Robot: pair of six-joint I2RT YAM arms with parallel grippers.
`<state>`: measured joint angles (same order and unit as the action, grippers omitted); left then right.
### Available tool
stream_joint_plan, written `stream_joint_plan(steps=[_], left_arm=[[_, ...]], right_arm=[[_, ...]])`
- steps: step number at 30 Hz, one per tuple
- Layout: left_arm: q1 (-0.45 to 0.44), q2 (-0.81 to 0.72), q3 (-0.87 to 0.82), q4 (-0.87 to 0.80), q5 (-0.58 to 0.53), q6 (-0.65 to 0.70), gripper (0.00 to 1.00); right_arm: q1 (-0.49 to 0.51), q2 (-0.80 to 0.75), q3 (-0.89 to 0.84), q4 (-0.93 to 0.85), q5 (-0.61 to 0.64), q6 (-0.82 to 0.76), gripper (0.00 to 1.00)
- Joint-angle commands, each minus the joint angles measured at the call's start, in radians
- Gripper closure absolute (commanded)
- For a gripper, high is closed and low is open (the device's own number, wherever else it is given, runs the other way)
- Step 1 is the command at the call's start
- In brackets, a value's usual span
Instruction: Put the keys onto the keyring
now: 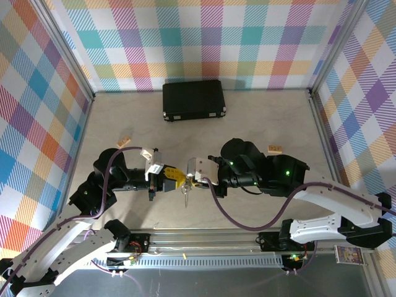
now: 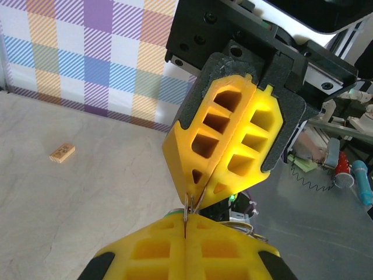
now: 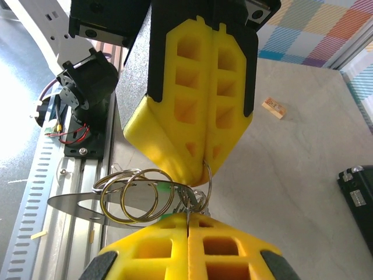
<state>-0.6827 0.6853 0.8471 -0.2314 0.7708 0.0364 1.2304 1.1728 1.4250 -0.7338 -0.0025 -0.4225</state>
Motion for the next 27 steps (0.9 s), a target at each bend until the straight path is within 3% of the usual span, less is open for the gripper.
stream_joint_plan(steps=[1,27], left_arm=[[0.003,-0.006,0.009,0.068,0.008,-0.022,1.0],[0.003,0.007,0.038,0.008,0.01,0.019,1.0]], right_arm=[[0.017,-0.029,-0.02,0.018,-0.011,-0.018,1.0],[0.014,-0.068,-0.057,0.104,-0.013,0.073,1.0]])
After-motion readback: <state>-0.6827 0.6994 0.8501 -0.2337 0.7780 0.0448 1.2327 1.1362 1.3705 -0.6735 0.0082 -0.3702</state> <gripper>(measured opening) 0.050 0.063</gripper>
